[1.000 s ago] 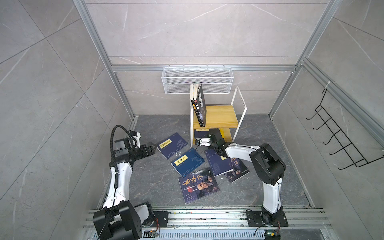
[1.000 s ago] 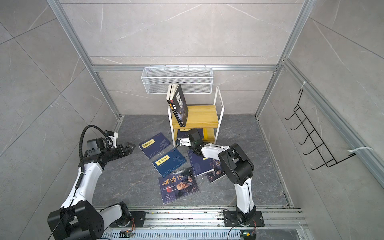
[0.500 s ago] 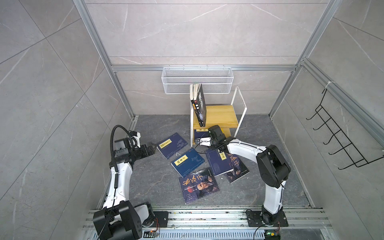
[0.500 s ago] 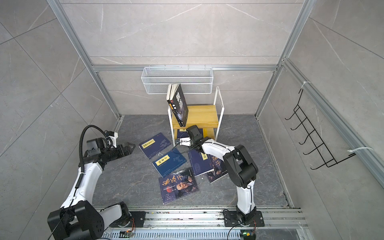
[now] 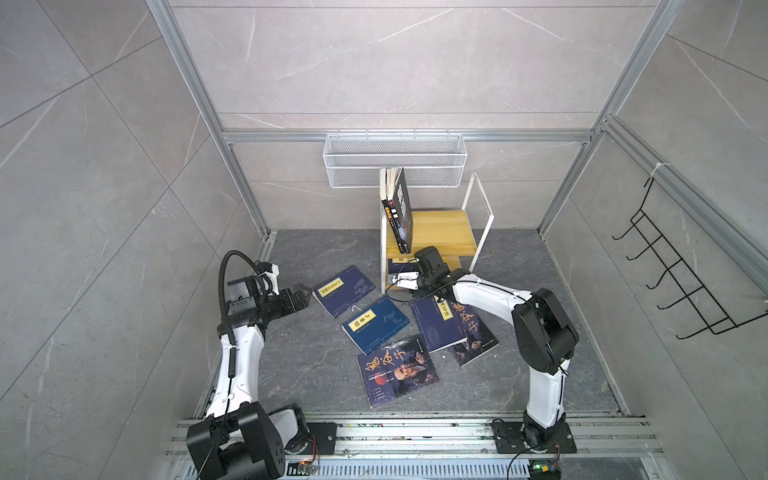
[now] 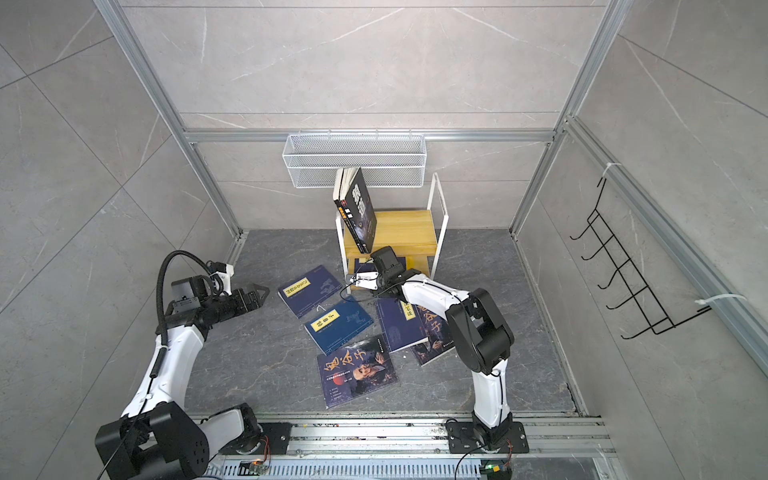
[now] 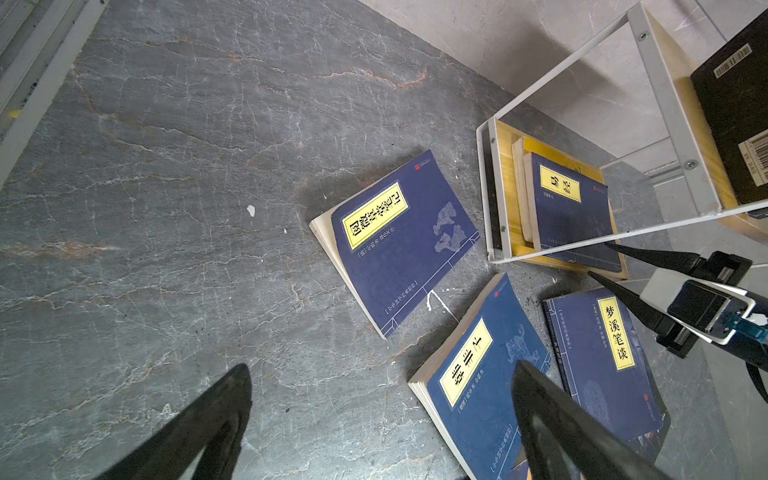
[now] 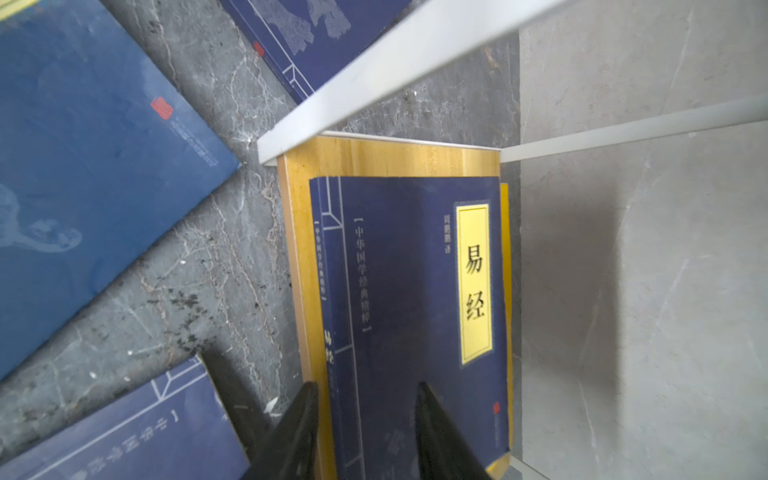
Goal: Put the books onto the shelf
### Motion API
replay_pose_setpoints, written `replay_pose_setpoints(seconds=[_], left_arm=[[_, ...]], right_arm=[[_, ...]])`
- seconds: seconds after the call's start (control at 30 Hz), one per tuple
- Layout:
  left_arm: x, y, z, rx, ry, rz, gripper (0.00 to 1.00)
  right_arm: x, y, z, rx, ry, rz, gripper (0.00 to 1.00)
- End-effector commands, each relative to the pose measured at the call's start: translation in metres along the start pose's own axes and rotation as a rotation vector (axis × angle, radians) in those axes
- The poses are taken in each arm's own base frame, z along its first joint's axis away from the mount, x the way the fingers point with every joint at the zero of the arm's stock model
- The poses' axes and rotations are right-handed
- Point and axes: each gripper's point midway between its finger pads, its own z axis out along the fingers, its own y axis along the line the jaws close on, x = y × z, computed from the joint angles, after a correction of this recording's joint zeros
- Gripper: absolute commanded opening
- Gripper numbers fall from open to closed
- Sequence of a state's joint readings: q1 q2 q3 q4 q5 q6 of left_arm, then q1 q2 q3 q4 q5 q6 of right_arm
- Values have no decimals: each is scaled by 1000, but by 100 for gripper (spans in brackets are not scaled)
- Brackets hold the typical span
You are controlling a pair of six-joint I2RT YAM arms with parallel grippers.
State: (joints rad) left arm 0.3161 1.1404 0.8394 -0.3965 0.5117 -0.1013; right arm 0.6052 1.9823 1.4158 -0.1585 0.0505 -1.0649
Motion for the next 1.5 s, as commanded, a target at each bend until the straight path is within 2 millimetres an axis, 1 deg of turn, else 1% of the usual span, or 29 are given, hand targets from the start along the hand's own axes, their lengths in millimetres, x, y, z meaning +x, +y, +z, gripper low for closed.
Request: replay_pose_setpoints(seconds=[0.0,0.17,0.23,0.37,0.5,0.63,0.73,0.83,0.97,1.1,1.2,1.27,1.33,1.47], left_arm=[[-9,-8,-7,31,-40,16,97],[-11,-8,-7,31,-37,10,97],[-10,-8,-6,33,-40,11,97],[-11,-7,-8,30,-36,1,96],[-9,-7,-7,31,-43,6,97],[-11,-7,-9,30,-47,-3,96],[-10,-7,-8,35,-49,-1,96],[-10,-6,-9,34,-45,-8,96],[-9,-5,-8,33,-52,-3,96],[-10,-6,-8,35,-46,-10,96],[-9,-6,-8,35,-51,-4,96],[-9,-5,-8,34,-47,-9,96],[-10,-5,-9,34,-48,-15,96],[-9,-5,-8,33,-53,-6,96]], right_arm=[[3,3,11,-18,11,26,39],[8,2,18,-8,33,18,36],[11,-3,21,19,49,17,34],[13,-5,22,35,59,20,32],[17,-15,23,74,73,22,30],[18,-11,26,63,73,13,30],[19,-15,28,75,81,20,29],[20,-13,28,62,84,23,29],[23,-18,28,76,89,23,28],[23,-17,26,67,88,18,28],[24,-22,26,83,95,16,27],[25,-20,27,75,100,19,27],[23,-18,25,67,84,20,27],[21,-21,23,77,81,31,27]])
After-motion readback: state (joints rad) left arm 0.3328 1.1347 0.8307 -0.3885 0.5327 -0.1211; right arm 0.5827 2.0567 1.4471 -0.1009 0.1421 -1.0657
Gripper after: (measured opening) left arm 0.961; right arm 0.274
